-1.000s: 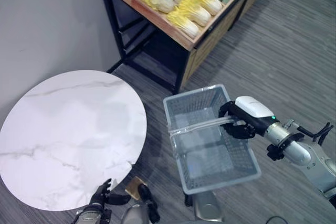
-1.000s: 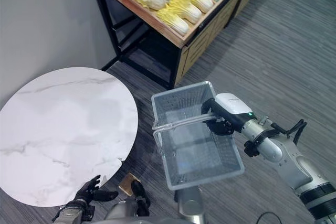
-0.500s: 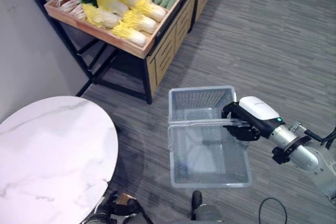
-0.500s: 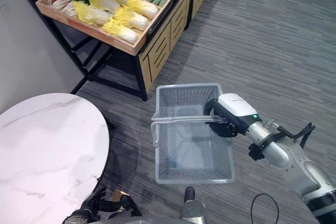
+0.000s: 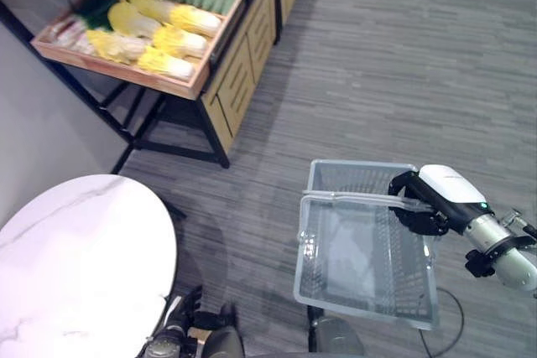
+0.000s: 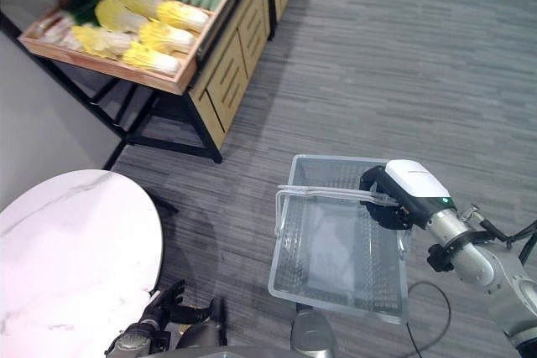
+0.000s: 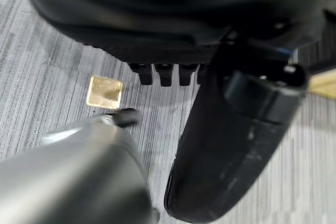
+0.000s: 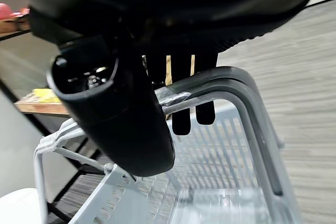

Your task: Get the vegetables into the basket

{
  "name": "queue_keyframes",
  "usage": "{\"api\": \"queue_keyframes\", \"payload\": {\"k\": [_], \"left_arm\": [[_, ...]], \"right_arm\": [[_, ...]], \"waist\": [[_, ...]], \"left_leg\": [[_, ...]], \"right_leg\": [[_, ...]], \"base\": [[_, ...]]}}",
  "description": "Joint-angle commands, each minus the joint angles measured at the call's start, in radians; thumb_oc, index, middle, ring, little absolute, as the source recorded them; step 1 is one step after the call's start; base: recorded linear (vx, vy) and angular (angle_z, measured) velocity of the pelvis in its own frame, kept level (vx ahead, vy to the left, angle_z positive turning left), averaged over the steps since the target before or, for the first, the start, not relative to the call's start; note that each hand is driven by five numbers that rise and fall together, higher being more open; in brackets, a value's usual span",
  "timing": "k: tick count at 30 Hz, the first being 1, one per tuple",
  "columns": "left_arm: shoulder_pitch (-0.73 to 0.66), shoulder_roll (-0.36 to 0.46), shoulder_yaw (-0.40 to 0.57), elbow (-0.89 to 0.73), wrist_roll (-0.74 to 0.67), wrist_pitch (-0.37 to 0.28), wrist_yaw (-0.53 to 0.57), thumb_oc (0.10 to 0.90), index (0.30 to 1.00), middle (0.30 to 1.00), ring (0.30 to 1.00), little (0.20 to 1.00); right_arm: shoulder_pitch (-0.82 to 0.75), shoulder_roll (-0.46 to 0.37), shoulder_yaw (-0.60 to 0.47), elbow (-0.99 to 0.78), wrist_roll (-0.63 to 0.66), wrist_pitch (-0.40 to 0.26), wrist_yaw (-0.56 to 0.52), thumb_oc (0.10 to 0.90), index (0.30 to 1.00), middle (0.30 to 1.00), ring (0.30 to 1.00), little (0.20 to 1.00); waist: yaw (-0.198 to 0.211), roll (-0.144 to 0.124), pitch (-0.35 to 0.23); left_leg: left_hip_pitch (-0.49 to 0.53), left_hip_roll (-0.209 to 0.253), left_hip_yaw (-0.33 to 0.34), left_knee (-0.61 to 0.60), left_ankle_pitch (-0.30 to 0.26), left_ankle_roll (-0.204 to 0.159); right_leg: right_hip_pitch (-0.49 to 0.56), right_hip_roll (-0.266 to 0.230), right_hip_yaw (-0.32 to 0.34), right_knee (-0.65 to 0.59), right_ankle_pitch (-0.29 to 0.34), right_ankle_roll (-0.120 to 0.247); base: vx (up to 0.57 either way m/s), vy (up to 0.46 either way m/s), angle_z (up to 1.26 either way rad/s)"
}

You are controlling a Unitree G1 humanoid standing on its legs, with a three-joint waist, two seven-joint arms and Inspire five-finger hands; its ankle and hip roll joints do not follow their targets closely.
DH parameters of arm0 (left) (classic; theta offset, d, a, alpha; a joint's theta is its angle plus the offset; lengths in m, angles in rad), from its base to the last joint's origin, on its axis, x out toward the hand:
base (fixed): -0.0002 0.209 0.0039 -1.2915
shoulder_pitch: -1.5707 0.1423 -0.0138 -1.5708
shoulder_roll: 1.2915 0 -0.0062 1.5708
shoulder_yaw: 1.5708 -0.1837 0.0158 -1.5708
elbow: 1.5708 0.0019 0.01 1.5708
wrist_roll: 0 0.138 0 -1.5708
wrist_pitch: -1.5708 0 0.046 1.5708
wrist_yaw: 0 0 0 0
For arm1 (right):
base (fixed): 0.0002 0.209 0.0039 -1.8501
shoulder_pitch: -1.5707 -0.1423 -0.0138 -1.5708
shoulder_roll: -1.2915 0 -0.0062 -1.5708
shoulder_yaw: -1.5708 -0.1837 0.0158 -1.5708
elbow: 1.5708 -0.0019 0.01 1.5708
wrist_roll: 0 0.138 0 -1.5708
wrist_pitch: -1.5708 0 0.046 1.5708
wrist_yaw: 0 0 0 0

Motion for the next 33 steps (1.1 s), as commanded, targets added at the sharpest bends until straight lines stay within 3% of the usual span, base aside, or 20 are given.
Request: {"api": "queue_keyframes", "payload": {"k": [1,2,3,9,13,14,15,18,21,24,33], "left_arm": [[0.022,0.061,-0.016,-0.038,-0.028,-0.036,0.029,0.900,1.000,1.000,1.000,1.000],[0.023,0.060,-0.027,-0.058,-0.030,-0.040,0.032,0.900,1.000,1.000,1.000,1.000],[0.021,0.059,-0.030,-0.065,-0.033,-0.041,0.031,0.900,1.000,1.000,1.000,1.000],[-0.008,0.061,-0.046,-0.035,-0.013,-0.037,0.017,0.900,1.000,1.000,1.000,1.000],[-0.011,0.086,-0.029,-0.034,-0.007,-0.039,0.023,0.900,1.000,1.000,1.000,1.000],[-0.008,0.102,-0.012,-0.034,-0.010,-0.039,0.030,0.900,1.000,1.000,1.000,1.000],[0.000,0.113,0.005,-0.034,-0.015,-0.039,0.037,0.900,1.000,1.000,1.000,1.000],[0.017,0.120,0.018,-0.043,-0.021,-0.040,0.036,0.900,1.000,1.000,1.000,1.000],[0.033,0.106,0.015,-0.032,-0.011,-0.040,0.033,0.900,1.000,1.000,1.000,1.000],[0.039,0.098,0.014,-0.016,0.000,-0.037,0.030,0.900,1.000,1.000,1.000,1.000],[0.055,0.058,-0.014,0.017,0.025,-0.033,0.034,0.900,1.000,1.000,1.000,1.000]], "right_arm": [[-0.153,-0.041,-0.132,-0.098,0.049,-0.094,-0.116,0.400,0.300,0.300,0.300,0.300],[-0.153,-0.041,-0.129,-0.093,0.043,-0.093,-0.118,0.400,0.300,0.300,0.300,0.300],[-0.151,-0.043,-0.131,-0.093,0.044,-0.091,-0.110,0.400,0.300,0.300,0.300,0.300],[-0.110,0.018,-0.148,-0.074,0.039,-0.070,-0.110,0.400,0.300,0.300,0.300,0.300],[-0.157,0.061,-0.098,-0.042,0.037,-0.064,-0.120,0.400,0.300,0.300,0.300,0.300],[-0.176,0.089,-0.067,-0.008,0.042,-0.056,-0.119,0.400,0.300,0.300,0.300,0.300],[-0.192,0.098,-0.041,0.040,0.021,-0.050,-0.129,0.400,0.300,0.300,0.300,0.300],[-0.194,0.123,-0.021,0.129,0.005,-0.037,-0.144,0.400,0.300,0.300,0.300,0.300],[-0.172,0.148,-0.008,0.301,-0.050,-0.015,-0.185,0.400,0.300,0.300,0.300,0.300],[-0.162,0.171,-0.005,0.350,-0.050,-0.009,-0.195,0.400,0.300,0.300,0.300,0.300],[-0.165,0.351,0.066,0.656,-0.009,0.026,-0.242,0.400,0.300,0.300,0.300,0.300]], "waist": [[0.043,-0.010,-0.012],[0.047,-0.006,-0.015],[0.041,-0.008,-0.020],[0.029,-0.051,-0.046],[0.041,-0.071,-0.048],[0.054,-0.079,-0.047],[0.070,-0.084,-0.043],[0.090,-0.088,-0.044],[0.095,-0.078,-0.062],[0.095,-0.074,-0.070],[0.100,-0.047,-0.095]], "left_leg": [[-0.027,0.024,-0.033,0.005,0.097,0.010],[-0.027,0.011,-0.073,-0.001,0.096,0.007],[-0.024,0.006,-0.070,0.008,0.081,0.013],[-0.008,-0.040,0.056,0.075,-0.015,0.073],[0.003,-0.038,0.119,0.084,-0.038,0.088],[0.019,-0.036,0.148,0.076,-0.045,0.094],[0.040,-0.030,0.173,0.063,-0.047,0.096],[0.070,-0.030,0.197,0.045,-0.050,0.095],[0.099,-0.034,0.189,0.021,-0.042,0.086],[0.114,-0.032,0.185,-0.002,-0.032,0.082],[0.147,-0.019,0.155,-0.082,0.019,0.063]], "right_leg": [[0.033,-0.008,0.059,0.065,-0.032,0.074],[0.045,-0.006,0.101,0.067,-0.042,0.081],[0.049,-0.009,0.122,0.067,-0.047,0.088],[0.023,-0.088,0.201,0.038,0.011,0.147],[-0.010,-0.101,0.209,0.033,0.057,0.169],[-0.026,-0.107,0.175,0.042,0.087,0.174],[-0.032,-0.116,0.100,0.055,0.105,0.171],[-0.022,-0.135,-0.023,0.043,0.123,0.171],[0.007,-0.132,-0.025,-0.023,0.118,0.168],[0.026,-0.126,-0.031,-0.048,0.113,0.166],[0.064,-0.102,-0.050,-0.093,0.103,0.158]], "base": [[0.20,0.157,-0.76],[0.19,0.213,-1.25],[0.29,0.377,-1.48],[0.12,0.260,-0.76],[0.00,0.161,-0.62],[0.01,0.112,-0.88],[0.01,0.128,-0.90],[0.03,0.041,-0.61],[0.08,-0.001,-0.03],[0.06,-0.037,0.07],[0.02,-0.054,0.07]]}}
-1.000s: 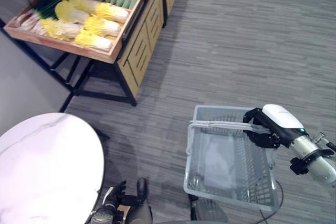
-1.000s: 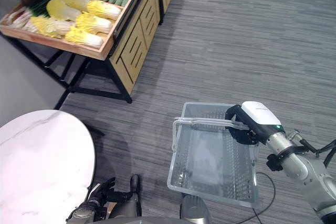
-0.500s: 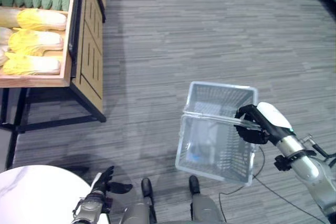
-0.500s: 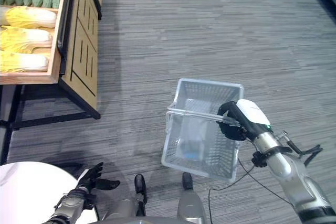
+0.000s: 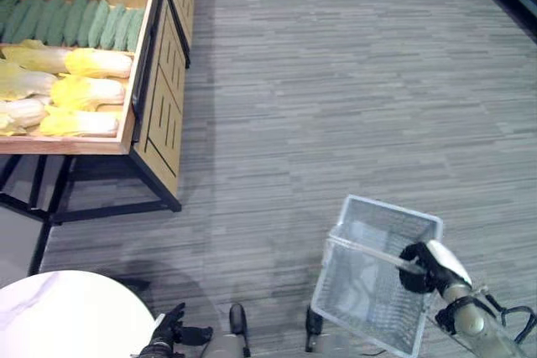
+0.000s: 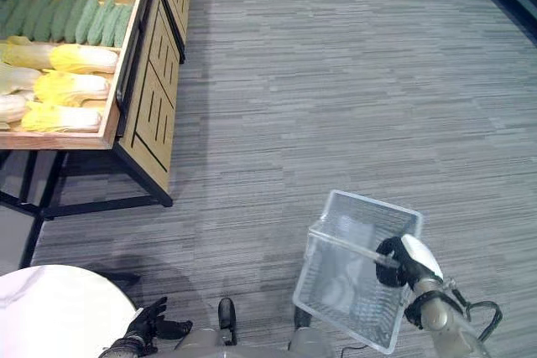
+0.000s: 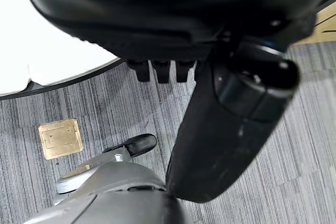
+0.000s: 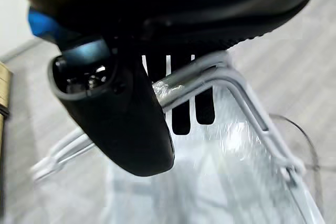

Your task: Get the vegetables into the basket

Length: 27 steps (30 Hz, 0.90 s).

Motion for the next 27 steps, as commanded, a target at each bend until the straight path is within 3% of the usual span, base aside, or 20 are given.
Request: {"api": "queue_keyframes", "payload": {"k": [1,8,14,20,22,23,27], "left_arm": [[-0.028,0.024,-0.002,0.028,0.015,-0.024,0.012,0.900,1.000,1.000,1.000,1.000],[-0.026,0.003,-0.002,0.035,-0.002,-0.027,0.051,0.900,1.000,1.000,1.000,1.000],[-0.052,-0.016,-0.022,0.057,-0.003,-0.026,0.088,0.900,1.000,1.000,1.000,1.000],[-0.076,-0.003,-0.047,0.051,0.003,-0.027,0.095,0.900,1.000,1.000,1.000,1.000],[-0.087,0.004,-0.056,0.039,0.003,-0.029,0.095,0.900,1.000,1.000,1.000,1.000],[-0.104,0.021,-0.065,0.013,-0.003,-0.032,0.092,0.900,1.000,1.000,1.000,1.000],[-0.119,0.027,-0.060,0.010,-0.018,-0.035,0.098,0.900,1.000,1.000,1.000,1.000]], "right_arm": [[-0.082,-0.056,-0.051,-0.064,0.068,-0.049,-0.088,0.400,0.300,0.300,0.300,0.300],[-0.116,0.049,0.010,0.217,0.110,-0.031,-0.129,0.400,0.300,0.300,0.300,0.300],[-0.167,0.111,0.046,0.442,0.147,0.003,-0.144,0.400,0.300,0.300,0.300,0.300],[-0.177,0.126,0.017,0.475,0.204,0.016,-0.142,0.400,0.300,0.300,0.300,0.300],[-0.183,0.135,0.018,0.477,0.223,0.012,-0.142,0.400,0.300,0.300,0.300,0.300],[-0.181,0.145,0.030,0.480,0.233,0.008,-0.128,0.400,0.300,0.300,0.300,0.300],[-0.194,0.141,0.042,0.467,0.235,0.008,-0.131,0.400,0.300,0.300,0.300,0.300]], "waist": [[0.015,-0.027,-0.027],[0.022,-0.021,-0.027],[0.031,-0.036,0.012],[0.025,-0.048,0.026],[0.021,-0.042,0.038],[0.008,-0.031,0.046],[-0.008,-0.028,0.057]], "left_leg": [[-0.004,0.083,-0.046,0.016,-0.009,-0.076],[-0.002,0.083,-0.051,0.018,-0.010,-0.078],[-0.080,0.056,-0.065,0.153,-0.080,-0.059],[-0.094,0.005,-0.057,0.156,-0.113,-0.008],[-0.088,-0.001,-0.059,0.158,-0.120,0.002],[-0.056,-0.008,-0.067,0.156,-0.136,0.007],[0.000,-0.010,-0.071,0.139,-0.157,-0.002]], "right_leg": [[0.010,-0.040,0.031,0.008,0.008,0.081],[0.018,-0.040,0.027,0.002,0.009,0.080],[0.003,-0.076,0.030,0.022,0.019,0.088],[-0.076,-0.128,0.077,0.152,0.086,0.124],[-0.099,-0.120,0.091,0.221,0.092,0.123],[-0.137,-0.091,0.111,0.257,0.084,0.109],[-0.203,-0.084,0.093,0.172,0.083,0.100]], "base": [[0.02,-0.033,0.01],[0.00,0.004,0.01],[-0.01,0.061,0.10],[0.02,0.207,-0.06],[0.08,0.185,-0.15],[0.18,0.120,-0.05],[0.18,0.009,0.06]]}}
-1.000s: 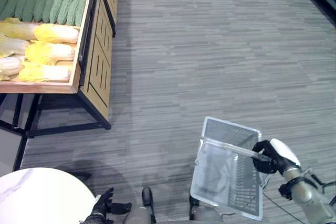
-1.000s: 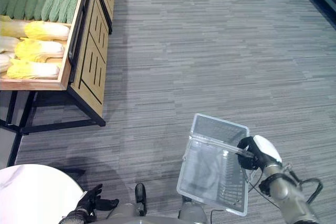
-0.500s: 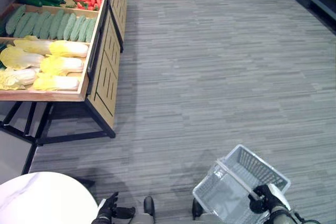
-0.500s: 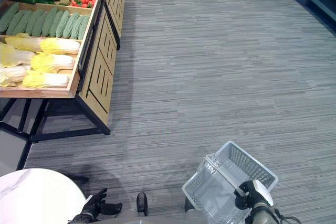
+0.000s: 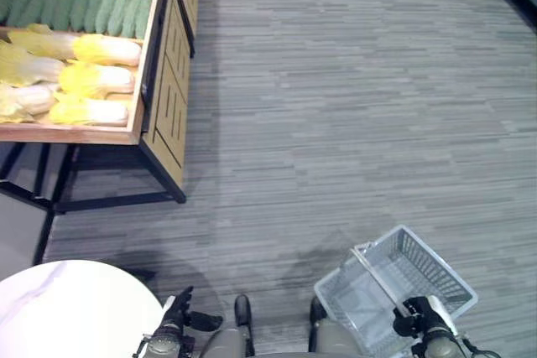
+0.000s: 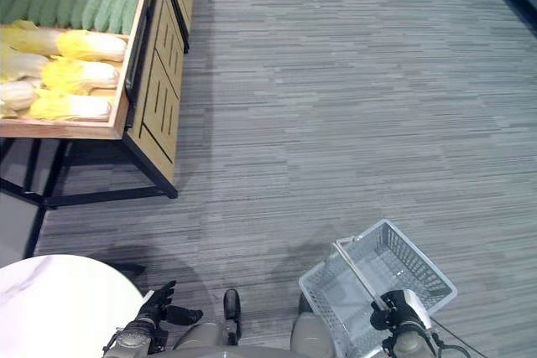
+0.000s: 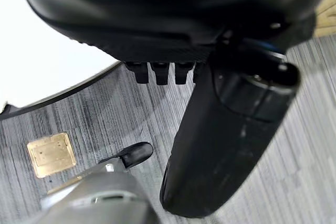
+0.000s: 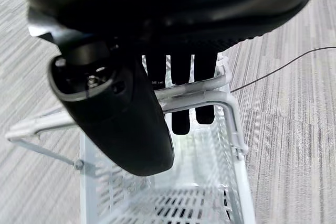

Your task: Get the vegetables into the basket

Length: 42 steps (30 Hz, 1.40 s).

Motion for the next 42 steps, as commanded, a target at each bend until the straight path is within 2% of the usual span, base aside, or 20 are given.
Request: {"api": "queue_keyframes", "payload": {"k": [1,6,9,11,13,14,15,18,20,22,23,24,27,30,33,34,35,37,38,42], "left_arm": [[-0.009,0.015,0.026,-0.030,-0.018,-0.035,0.017,0.900,1.000,1.000,1.000,1.000],[-0.008,0.005,0.028,-0.019,-0.020,-0.030,0.014,0.900,1.000,1.000,1.000,1.000],[0.005,-0.011,0.024,-0.004,-0.013,-0.025,0.006,0.900,1.000,1.000,1.000,1.000],[0.022,-0.023,0.039,0.016,-0.017,-0.019,0.008,0.900,1.000,1.000,1.000,1.000],[0.026,-0.026,0.041,0.025,-0.016,-0.018,0.008,0.900,1.000,1.000,1.000,1.000],[0.030,-0.034,0.037,0.030,-0.011,-0.016,0.008,0.900,1.000,1.000,1.000,1.000],[0.026,-0.036,0.039,0.032,-0.008,-0.014,0.010,0.900,1.000,1.000,1.000,1.000],[0.017,-0.039,0.033,0.019,-0.012,-0.015,0.011,0.900,1.000,1.000,1.000,1.000],[0.001,-0.038,0.025,-0.001,-0.024,-0.013,0.019,0.900,1.000,1.000,1.000,1.000],[-0.017,-0.040,0.006,-0.002,-0.019,-0.014,0.028,0.900,1.000,1.000,1.000,1.000],[-0.021,-0.041,-0.001,-0.001,-0.018,-0.016,0.033,0.900,1.000,1.000,1.000,1.000],[-0.021,-0.041,-0.001,-0.001,-0.018,-0.016,0.033,0.900,1.000,1.000,1.000,1.000],[-0.036,-0.040,-0.018,0.002,-0.010,-0.020,0.050,0.900,1.000,1.000,1.000,1.000],[-0.033,-0.038,-0.007,0.011,-0.015,-0.015,0.053,0.900,1.000,1.000,1.000,1.000],[-0.035,-0.027,-0.020,0.008,0.000,-0.018,0.052,0.900,1.000,1.000,1.000,1.000],[-0.041,-0.013,-0.024,0.005,0.004,-0.020,0.049,0.900,1.000,1.000,1.000,1.000],[-0.041,-0.012,-0.024,0.005,0.004,-0.020,0.048,0.900,1.000,1.000,1.000,1.000],[-0.047,0.005,-0.029,-0.004,0.013,-0.023,0.045,0.900,1.000,1.000,1.000,1.000],[-0.047,0.006,-0.029,-0.004,0.013,-0.023,0.045,0.900,1.000,1.000,1.000,1.000],[-0.048,0.026,-0.032,-0.028,0.012,-0.028,0.043,0.900,1.000,1.000,1.000,1.000]], "right_arm": [[-0.011,-0.064,0.000,-0.046,0.036,-0.028,-0.031,0.400,0.300,0.300,0.300,0.300],[0.000,-0.063,-0.006,-0.046,0.035,-0.026,-0.029,0.400,0.300,0.300,0.300,0.300],[0.010,-0.066,-0.011,-0.013,0.038,-0.024,-0.024,0.400,0.300,0.300,0.300,0.300],[0.027,-0.080,-0.015,-0.026,0.036,-0.031,-0.022,0.400,0.300,0.300,0.300,0.300],[0.031,-0.088,-0.018,-0.021,0.039,-0.034,-0.020,0.400,0.300,0.300,0.300,0.300],[0.035,-0.100,-0.017,-0.032,0.039,-0.039,-0.023,0.400,0.300,0.300,0.300,0.300],[0.037,-0.108,-0.018,-0.033,0.040,-0.041,-0.024,0.400,0.300,0.300,0.300,0.300],[0.033,-0.124,-0.019,-0.028,0.041,-0.041,-0.028,0.400,0.300,0.300,0.300,0.300],[0.059,-0.140,-0.028,-0.046,0.042,-0.038,-0.032,0.400,0.300,0.300,0.300,0.300],[0.071,-0.144,-0.043,-0.035,0.058,-0.036,-0.037,0.400,0.300,0.300,0.300,0.300],[0.074,-0.145,-0.042,-0.034,0.055,-0.034,-0.043,0.400,0.300,0.300,0.300,0.300],[0.075,-0.145,-0.042,-0.034,0.054,-0.034,-0.044,0.400,0.300,0.300,0.300,0.300],[0.067,-0.135,-0.017,-0.021,0.043,-0.033,-0.055,0.400,0.300,0.300,0.300,0.300],[0.077,-0.115,-0.007,-0.010,0.037,-0.029,-0.044,0.400,0.300,0.300,0.300,0.300],[0.085,-0.098,-0.022,0.020,0.047,-0.022,-0.046,0.400,0.300,0.300,0.300,0.300],[0.084,-0.083,-0.024,0.028,0.050,-0.018,-0.041,0.400,0.300,0.300,0.300,0.300],[0.084,-0.083,-0.024,0.028,0.050,-0.018,-0.041,0.400,0.300,0.300,0.300,0.300],[0.069,-0.067,-0.003,0.026,0.042,-0.011,-0.035,0.400,0.300,0.300,0.300,0.300],[0.069,-0.067,-0.003,0.027,0.042,-0.011,-0.035,0.400,0.300,0.300,0.300,0.300],[0.029,-0.058,0.033,0.000,0.022,-0.012,-0.034,0.400,0.300,0.300,0.300,0.300]], "waist": [[-0.009,0.002,-0.003],[-0.035,0.000,-0.003],[-0.036,0.009,-0.022],[-0.037,0.025,-0.037],[-0.039,0.033,-0.040],[-0.040,0.044,-0.042],[-0.034,0.045,-0.037],[-0.033,0.039,-0.026],[-0.029,0.023,-0.003],[-0.024,0.024,-0.002],[-0.023,0.031,-0.006],[-0.022,0.029,-0.005],[0.001,0.049,-0.012],[0.016,0.040,-0.031],[0.023,0.018,-0.044],[0.024,-0.002,-0.046],[0.025,-0.003,-0.046],[0.028,-0.030,-0.045],[0.029,-0.031,-0.046],[0.043,-0.048,-0.031]], "left_leg": [[0.025,0.035,-0.051,0.140,-0.142,-0.091],[0.092,0.039,-0.079,0.138,-0.166,-0.112],[0.123,0.062,-0.098,0.142,-0.164,-0.134],[0.125,0.112,-0.118,0.169,-0.114,-0.167],[0.119,0.125,-0.130,0.190,-0.084,-0.180],[0.096,0.142,-0.146,0.248,-0.017,-0.200],[0.075,0.143,-0.162,0.291,0.025,-0.206],[0.013,0.135,-0.180,0.411,0.070,-0.212],[-0.067,0.125,-0.158,0.476,0.082,-0.197],[-0.150,0.132,-0.118,0.342,0.036,-0.178],[-0.175,0.148,-0.111,0.253,0.036,-0.177],[-0.167,0.147,-0.108,0.245,0.038,-0.177],[-0.219,0.181,-0.128,0.070,0.148,-0.198],[-0.220,0.177,-0.134,0.074,0.135,-0.198],[-0.234,0.139,-0.104,0.114,0.106,-0.178],[-0.240,0.112,-0.086,0.149,0.068,-0.155],[-0.241,0.112,-0.085,0.150,0.067,-0.155],[-0.256,0.080,-0.058,0.184,0.029,-0.133],[-0.257,0.080,-0.057,0.184,0.029,-0.133],[-0.232,0.057,-0.028,0.171,-0.007,-0.097]], "right_leg": [[-0.015,-0.023,0.011,-0.110,0.150,0.066],[-0.051,-0.014,0.004,-0.160,0.185,0.076],[-0.026,0.000,-0.009,-0.151,0.176,0.061],[-0.016,0.038,-0.028,-0.119,0.135,0.025],[-0.013,0.049,-0.037,-0.107,0.121,0.013],[0.002,0.068,-0.046,-0.101,0.097,-0.012],[0.012,0.074,-0.048,-0.100,0.088,-0.024],[0.037,0.075,-0.056,-0.105,0.070,-0.047],[0.075,0.069,-0.066,-0.103,0.038,-0.068],[0.114,0.063,-0.072,-0.108,0.004,-0.057],[0.119,0.065,-0.073,-0.106,-0.010,-0.050],[0.121,0.064,-0.072,-0.104,-0.013,-0.049],[0.164,0.081,-0.049,-0.093,-0.053,-0.040],[0.224,0.064,-0.010,-0.099,-0.077,-0.024],[0.239,0.012,-0.005,-0.107,-0.050,0.002],[0.226,-0.023,0.008,-0.101,0.000,0.019],[0.226,-0.024,0.010,-0.101,0.000,0.020],[0.201,-0.065,0.023,-0.092,0.113,0.044],[0.200,-0.066,0.024,-0.092,0.114,0.045],[0.155,-0.096,-0.003,-0.008,0.228,0.061]], "base": [[0.29,-0.098,0.02],[0.22,-0.115,0.16],[0.21,-0.218,0.61],[0.20,-0.329,0.10],[0.16,-0.264,0.01],[0.15,-0.243,0.21],[0.15,-0.242,0.21],[0.09,-0.174,0.10],[0.17,-0.230,0.15],[0.28,-0.078,0.47],[0.23,0.018,0.51],[0.17,0.052,0.30],[0.35,0.139,-0.03],[0.35,0.205,-0.51],[0.28,0.287,-0.44],[0.20,0.274,-0.22],[0.20,0.315,-0.07],[0.13,0.253,-0.10],[0.12,0.215,-0.09],[0.10,0.222,-0.05]]}}
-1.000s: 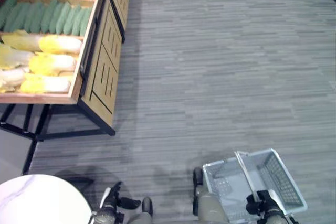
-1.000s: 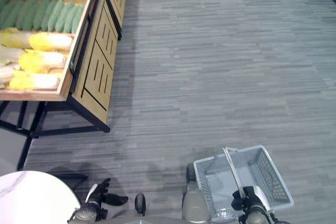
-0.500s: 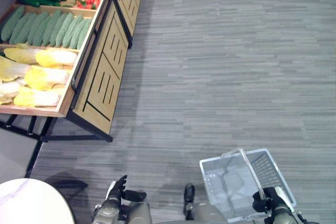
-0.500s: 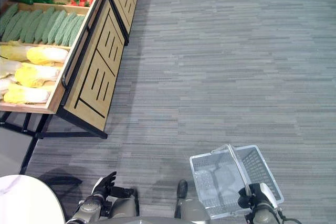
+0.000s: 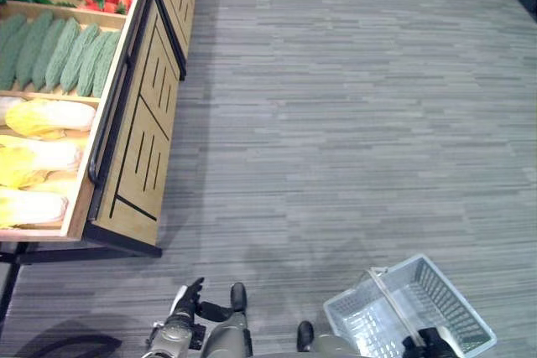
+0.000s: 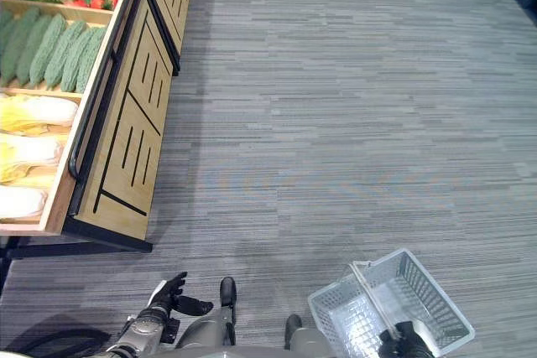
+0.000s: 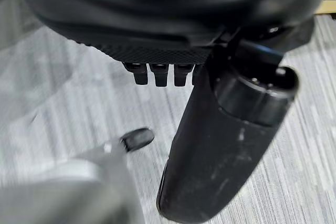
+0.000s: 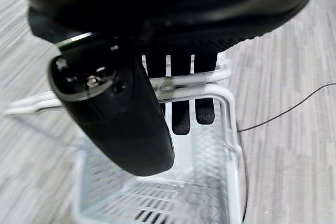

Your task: Get the vegetables into the basket

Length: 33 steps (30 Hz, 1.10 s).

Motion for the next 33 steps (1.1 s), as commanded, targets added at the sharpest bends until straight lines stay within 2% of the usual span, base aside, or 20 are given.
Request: {"api": "queue_keyframes", "payload": {"k": [1,2,4,7,8,10,12,13,15,17,20,22,24,25,27,28,31,32,33], "left_arm": [[0.020,0.029,0.040,-0.048,0.007,-0.026,0.022,0.900,1.000,1.000,1.000,1.000],[0.018,0.033,0.043,-0.046,0.005,-0.025,0.023,0.900,1.000,1.000,1.000,1.000],[0.019,0.037,0.052,-0.032,0.004,-0.022,0.017,0.900,1.000,1.000,1.000,1.000],[0.019,0.035,0.055,-0.007,0.007,-0.023,0.006,0.900,1.000,1.000,1.000,1.000],[0.019,0.030,0.056,-0.001,0.009,-0.022,0.003,0.900,1.000,1.000,1.000,1.000],[0.018,0.025,0.057,0.004,0.011,-0.021,0.000,0.900,1.000,1.000,1.000,1.000],[0.023,0.009,0.069,0.021,-0.002,-0.016,-0.011,0.900,1.000,1.000,1.000,1.000],[0.024,0.009,0.069,0.021,-0.002,-0.017,-0.011,0.900,1.000,1.000,1.000,1.000],[0.029,-0.006,0.083,0.035,-0.018,-0.013,-0.018,0.900,1.000,1.000,1.000,1.000],[0.037,-0.012,0.085,0.042,-0.016,-0.013,-0.025,0.900,1.000,1.000,1.000,1.000],[0.046,-0.021,0.087,0.048,-0.013,-0.010,-0.024,0.900,1.000,1.000,1.000,1.000],[0.047,-0.027,0.087,0.037,-0.024,-0.012,-0.018,0.900,1.000,1.000,1.000,1.000],[0.038,-0.032,0.084,0.026,-0.038,-0.013,-0.012,0.900,1.000,1.000,1.000,1.000],[0.029,-0.032,0.088,0.016,-0.053,-0.012,-0.001,0.900,1.000,1.000,1.000,1.000],[0.015,-0.029,0.085,0.000,-0.076,-0.013,0.004,0.900,1.000,1.000,1.000,1.000],[0.004,-0.031,0.069,-0.016,-0.075,-0.015,0.009,0.900,1.000,1.000,1.000,1.000],[0.001,-0.035,0.061,-0.006,-0.064,-0.012,0.018,0.900,1.000,1.000,1.000,1.000],[0.008,-0.032,0.052,0.003,-0.041,-0.011,0.021,0.900,1.000,1.000,1.000,1.000],[0.016,-0.028,0.056,0.010,-0.039,-0.007,0.025,0.900,1.000,1.000,1.000,1.000]], "right_arm": [[-0.041,-0.071,-0.001,-0.078,0.005,-0.029,-0.040,0.400,0.300,0.300,0.300,0.300],[-0.049,-0.069,0.007,-0.090,-0.001,-0.029,-0.041,0.400,0.300,0.300,0.300,0.300],[-0.064,-0.062,0.018,-0.089,0.004,-0.036,-0.041,0.400,0.300,0.300,0.300,0.300],[-0.080,-0.058,0.026,-0.102,0.011,-0.046,-0.043,0.400,0.300,0.300,0.300,0.300],[-0.089,-0.062,0.033,-0.128,0.007,-0.047,-0.046,0.400,0.300,0.300,0.300,0.300],[-0.095,-0.065,0.036,-0.132,0.005,-0.047,-0.045,0.400,0.300,0.300,0.300,0.300],[-0.096,-0.064,0.042,-0.156,-0.002,-0.047,-0.042,0.400,0.300,0.300,0.300,0.300],[-0.096,-0.065,0.042,-0.157,-0.002,-0.047,-0.042,0.400,0.300,0.300,0.300,0.300],[-0.084,-0.066,0.039,-0.153,-0.007,-0.046,-0.032,0.400,0.300,0.300,0.300,0.300],[-0.071,-0.066,0.037,-0.147,-0.007,-0.049,-0.027,0.400,0.300,0.300,0.300,0.300],[-0.061,-0.084,0.035,-0.154,-0.006,-0.058,-0.017,0.400,0.300,0.300,0.300,0.300],[-0.048,-0.102,0.027,-0.170,-0.002,-0.065,-0.018,0.400,0.300,0.300,0.300,0.300],[-0.044,-0.124,0.023,-0.178,0.006,-0.070,-0.023,0.400,0.300,0.300,0.300,0.300],[-0.038,-0.134,0.020,-0.187,0.003,-0.070,-0.024,0.400,0.300,0.300,0.300,0.300],[-0.031,-0.144,0.005,-0.165,0.015,-0.067,-0.029,0.400,0.300,0.300,0.300,0.300],[-0.004,-0.151,-0.021,-0.161,0.033,-0.062,-0.042,0.400,0.300,0.300,0.300,0.300],[-0.003,-0.154,-0.021,-0.153,0.031,-0.057,-0.049,0.400,0.300,0.300,0.300,0.300],[-0.002,-0.150,-0.017,-0.139,0.027,-0.056,-0.054,0.400,0.300,0.300,0.300,0.300],[-0.003,-0.142,-0.009,-0.127,0.021,-0.054,-0.052,0.400,0.300,0.300,0.300,0.300]], "waist": [[0.045,-0.036,0.033],[0.048,-0.033,0.037],[0.044,-0.033,0.041],[0.026,-0.019,0.056],[0.011,-0.019,0.066],[0.004,-0.017,0.074],[-0.021,-0.015,0.079],[-0.021,-0.012,0.081],[-0.042,-0.003,0.074],[-0.047,0.003,0.060],[-0.054,0.019,0.039],[-0.053,0.028,0.033],[-0.053,0.029,0.040],[-0.053,0.022,0.047],[-0.050,0.016,0.057],[-0.043,0.014,0.068],[-0.038,0.025,0.056],[-0.022,0.042,0.051],[-0.012,0.044,0.048]], "left_leg": [[-0.049,0.058,0.034,0.076,-0.078,-0.081],[-0.034,0.056,0.038,0.067,-0.085,-0.076],[0.019,0.043,0.047,0.036,-0.099,-0.066],[0.078,0.044,0.039,0.012,-0.114,-0.076],[0.112,0.041,0.029,0.004,-0.128,-0.081],[0.136,0.043,0.022,0.007,-0.144,-0.086],[0.193,0.033,0.000,0.017,-0.179,-0.093],[0.197,0.036,0.000,0.018,-0.182,-0.094],[0.250,0.035,-0.039,0.022,-0.200,-0.103],[0.272,0.046,-0.058,0.035,-0.210,-0.116],[0.284,0.087,-0.082,0.065,-0.175,-0.147],[0.267,0.111,-0.102,0.116,-0.117,-0.175],[0.219,0.109,-0.127,0.202,-0.071,-0.188],[0.186,0.106,-0.118,0.279,-0.044,-0.196],[0.135,0.125,-0.077,0.338,-0.009,-0.196],[0.063,0.156,-0.005,0.278,-0.006,-0.186],[0.026,0.176,0.021,0.100,-0.021,-0.184],[-0.013,0.212,0.016,-0.015,0.070,-0.198],[0.002,0.206,-0.015,-0.019,0.057,-0.193]], "right_leg": [[0.011,-0.116,0.003,-0.063,0.366,0.073],[0.001,-0.117,-0.012,-0.034,0.361,0.071],[-0.040,-0.087,-0.028,-0.010,0.343,0.063],[-0.114,-0.034,-0.042,-0.093,0.256,0.051],[-0.152,-0.024,-0.034,-0.150,0.262,0.057],[-0.165,-0.021,-0.034,-0.183,0.272,0.063],[-0.210,-0.015,-0.008,-0.245,0.309,0.077],[-0.205,-0.013,-0.009,-0.246,0.308,0.077],[-0.234,0.001,0.041,-0.237,0.327,0.077],[-0.212,0.010,0.046,-0.230,0.314,0.063],[-0.193,0.041,0.028,-0.200,0.280,0.028],[-0.181,0.063,0.015,-0.182,0.248,0.002],[-0.163,0.069,0.001,-0.179,0.227,-0.019],[-0.149,0.066,-0.005,-0.176,0.216,-0.032],[-0.117,0.062,-0.032,-0.170,0.187,-0.052],[-0.073,0.050,-0.068,-0.189,0.169,-0.052],[-0.054,0.045,-0.076,-0.199,0.143,-0.033],[-0.024,0.050,-0.063,-0.186,0.113,-0.027],[-0.005,0.052,-0.038,-0.173,0.094,-0.024]], "base": [[0.09,0.214,-0.09],[0.15,0.265,-0.19],[0.22,0.211,-0.15],[0.26,0.041,0.02],[0.23,-0.043,0.27],[0.27,-0.068,0.24],[0.36,-0.090,0.23],[0.32,-0.114,0.25],[0.37,-0.180,0.48],[0.27,-0.198,0.58],[0.23,-0.256,0.65],[0.20,-0.291,0.24],[0.13,-0.260,0.22],[0.13,-0.268,0.23],[0.15,-0.282,0.57],[0.17,-0.206,1.26],[0.25,0.026,0.69],[0.47,0.262,-0.37],[0.45,0.276,-0.52]]}}
